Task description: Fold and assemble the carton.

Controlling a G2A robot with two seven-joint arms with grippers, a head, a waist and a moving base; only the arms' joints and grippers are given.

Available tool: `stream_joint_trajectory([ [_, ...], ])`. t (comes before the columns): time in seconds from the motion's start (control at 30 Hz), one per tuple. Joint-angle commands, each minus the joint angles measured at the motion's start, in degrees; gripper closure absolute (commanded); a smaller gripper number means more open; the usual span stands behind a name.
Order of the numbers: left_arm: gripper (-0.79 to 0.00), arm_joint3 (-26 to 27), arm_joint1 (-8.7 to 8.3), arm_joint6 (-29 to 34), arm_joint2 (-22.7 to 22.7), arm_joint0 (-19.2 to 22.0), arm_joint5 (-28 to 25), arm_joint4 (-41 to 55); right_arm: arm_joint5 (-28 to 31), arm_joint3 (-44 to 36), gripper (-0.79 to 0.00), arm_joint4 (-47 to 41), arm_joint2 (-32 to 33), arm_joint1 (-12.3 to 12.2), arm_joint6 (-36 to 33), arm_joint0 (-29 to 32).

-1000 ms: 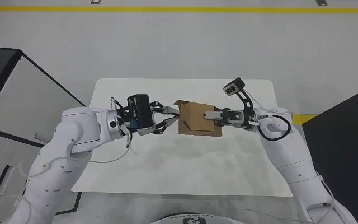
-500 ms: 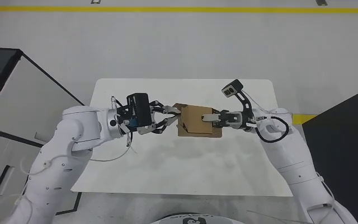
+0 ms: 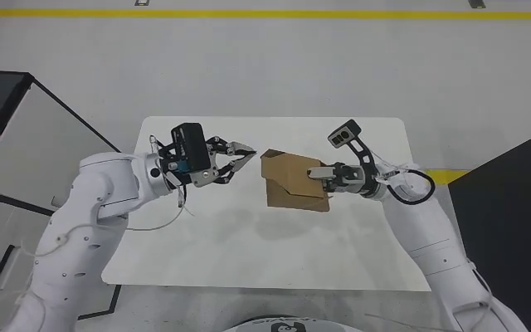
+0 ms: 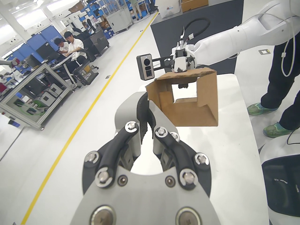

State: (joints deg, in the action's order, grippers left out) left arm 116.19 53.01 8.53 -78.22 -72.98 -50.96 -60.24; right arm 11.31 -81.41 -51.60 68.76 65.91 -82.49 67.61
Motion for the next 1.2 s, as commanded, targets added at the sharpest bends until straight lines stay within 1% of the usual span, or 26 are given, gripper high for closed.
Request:
stream_joint_trajectory([
  [0.0,0.000,-0.17,-0.08,-0.39,-0.77,-0.42,0.04,-0.36,-0.39,1.00,0.000,-1.73,-0.38,0.15,-0.98,-0.16],
  [0.2,0.000,-0.03,-0.09,-1.55,-1.19,-1.37,0.42,-1.32,-3.42,3.11,0.000,-5.74,-1.89,0.58,-4.43,-0.75],
  [0.27,0.000,0.07,-0.02,-1.91,-0.74,-1.44,0.76,-1.74,-4.77,3.67,0.000,-6.55,-2.46,0.70,-5.49,-0.96],
  [0.47,0.000,0.06,0.29,-3.25,1.45,-0.75,0.76,-2.47,-7.34,3.68,0.000,-8.87,-4.11,0.86,-5.51,-1.10],
  [0.77,0.000,0.80,0.76,-4.74,4.54,0.58,0.19,-2.83,-8.16,4.04,0.000,-9.25,-5.42,0.67,-5.51,-1.51],
  [1.17,0.000,0.88,0.95,-4.95,5.46,1.14,-0.50,-2.82,-8.62,5.44,0.000,-11.84,-6.34,0.92,-5.51,-2.23],
])
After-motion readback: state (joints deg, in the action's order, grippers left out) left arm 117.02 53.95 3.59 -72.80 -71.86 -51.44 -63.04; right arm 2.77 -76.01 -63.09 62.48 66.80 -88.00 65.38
